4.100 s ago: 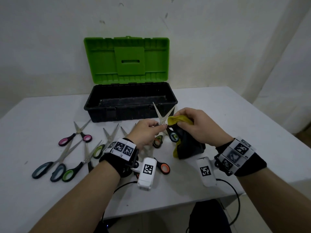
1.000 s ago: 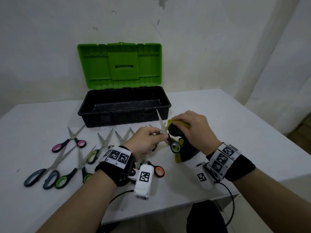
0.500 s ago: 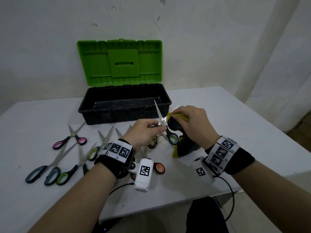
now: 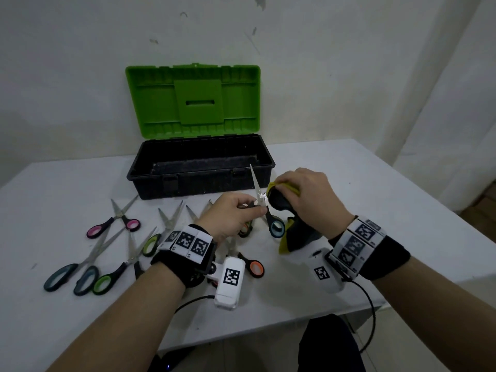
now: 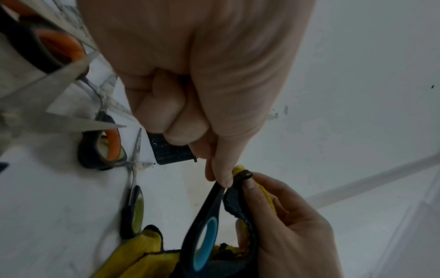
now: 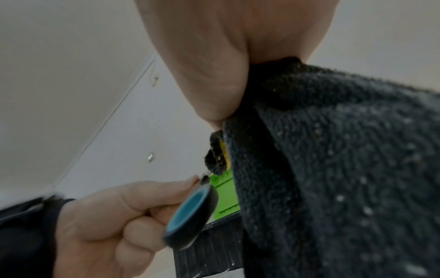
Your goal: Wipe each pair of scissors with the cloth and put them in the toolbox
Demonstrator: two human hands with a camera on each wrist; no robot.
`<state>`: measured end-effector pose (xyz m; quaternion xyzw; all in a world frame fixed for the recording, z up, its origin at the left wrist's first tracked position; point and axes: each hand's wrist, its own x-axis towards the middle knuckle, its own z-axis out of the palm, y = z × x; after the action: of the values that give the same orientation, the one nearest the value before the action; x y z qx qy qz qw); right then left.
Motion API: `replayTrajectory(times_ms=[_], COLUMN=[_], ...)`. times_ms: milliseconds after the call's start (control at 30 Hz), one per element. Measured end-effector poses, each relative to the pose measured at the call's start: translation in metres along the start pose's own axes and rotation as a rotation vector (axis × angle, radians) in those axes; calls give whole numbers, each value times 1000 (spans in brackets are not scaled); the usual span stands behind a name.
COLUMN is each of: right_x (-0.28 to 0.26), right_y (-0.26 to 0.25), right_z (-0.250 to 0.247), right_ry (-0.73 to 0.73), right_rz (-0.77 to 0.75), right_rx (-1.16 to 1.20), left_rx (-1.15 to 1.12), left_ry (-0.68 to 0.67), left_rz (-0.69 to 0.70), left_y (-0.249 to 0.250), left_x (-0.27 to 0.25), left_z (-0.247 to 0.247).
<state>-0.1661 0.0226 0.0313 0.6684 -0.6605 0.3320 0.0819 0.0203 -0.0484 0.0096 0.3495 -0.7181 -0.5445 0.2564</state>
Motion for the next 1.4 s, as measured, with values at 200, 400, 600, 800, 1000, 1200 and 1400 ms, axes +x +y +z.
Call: replayTrajectory(times_ms=[200, 400, 600, 800, 1000, 1200, 1400], right_x=[9, 3, 0, 2, 1, 0, 2], right_y=[25, 23, 14, 2, -5, -16, -24], right_z=[-10, -27, -30, -37, -41, -44, -48], right_ry=[59, 118, 16, -32, -68, -104, -174], right_rz=[199, 243, 318, 408, 326, 208, 184], right_rx=[-30, 172, 427, 586, 581, 578, 560], left_rx=[18, -66, -142, -193, -193, -490, -582], left_ry=[-3, 25, 65, 104, 227, 285, 277], left_rz=[-51, -160, -176, -132, 7, -3, -14], left_y=[-4, 2, 1, -5, -3, 5, 10], left_x=[-2, 0, 2, 4, 4, 4, 1], left_z=[-5, -10, -14, -16, -17, -11, -8])
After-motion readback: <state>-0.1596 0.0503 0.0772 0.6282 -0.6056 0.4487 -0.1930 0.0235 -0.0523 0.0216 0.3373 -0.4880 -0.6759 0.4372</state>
